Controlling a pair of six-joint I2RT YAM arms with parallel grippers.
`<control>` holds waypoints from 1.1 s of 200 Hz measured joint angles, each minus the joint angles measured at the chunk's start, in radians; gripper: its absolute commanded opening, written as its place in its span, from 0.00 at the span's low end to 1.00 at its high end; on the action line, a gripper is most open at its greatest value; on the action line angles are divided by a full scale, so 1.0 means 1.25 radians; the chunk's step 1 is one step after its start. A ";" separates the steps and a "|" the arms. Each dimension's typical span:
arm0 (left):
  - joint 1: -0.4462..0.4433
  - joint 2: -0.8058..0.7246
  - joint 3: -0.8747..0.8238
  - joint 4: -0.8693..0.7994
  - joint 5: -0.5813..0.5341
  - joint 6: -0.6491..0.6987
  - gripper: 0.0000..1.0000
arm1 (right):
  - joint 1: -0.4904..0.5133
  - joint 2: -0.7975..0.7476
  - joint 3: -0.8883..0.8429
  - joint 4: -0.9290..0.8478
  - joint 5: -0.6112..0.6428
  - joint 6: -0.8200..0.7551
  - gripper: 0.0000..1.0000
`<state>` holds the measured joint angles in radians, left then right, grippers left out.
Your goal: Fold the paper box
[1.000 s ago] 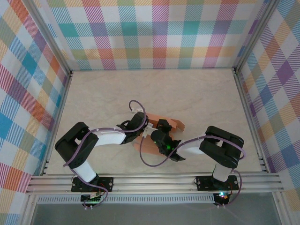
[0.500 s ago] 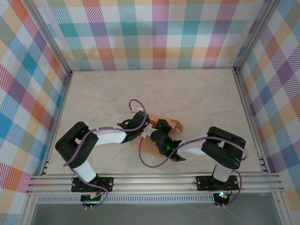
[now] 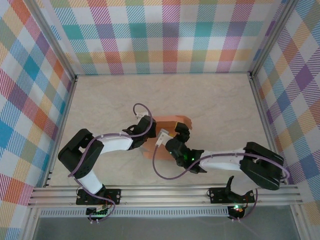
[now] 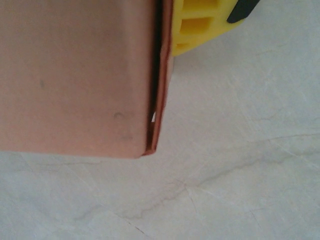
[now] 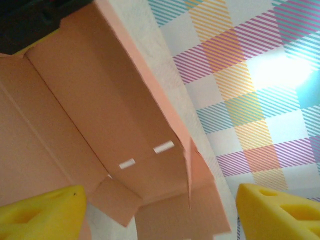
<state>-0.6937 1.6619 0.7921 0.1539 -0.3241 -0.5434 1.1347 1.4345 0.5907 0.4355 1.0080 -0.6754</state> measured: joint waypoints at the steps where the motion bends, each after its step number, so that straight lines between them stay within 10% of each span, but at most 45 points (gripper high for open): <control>1: 0.002 0.000 0.001 0.000 0.001 -0.001 0.00 | 0.000 -0.005 0.000 -0.005 0.000 0.004 0.84; 155: 0.144 0.031 0.144 0.074 0.272 -0.388 0.00 | -0.055 -0.310 0.231 -0.484 -0.125 0.678 0.86; 220: 0.220 0.031 0.232 -0.180 0.336 -0.409 0.00 | -0.109 -0.417 0.231 -0.565 -0.168 0.769 0.86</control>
<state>-0.4183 1.7008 1.0817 -0.0708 0.0963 -1.0546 0.9981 0.9134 0.8791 -0.2714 0.7986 0.2855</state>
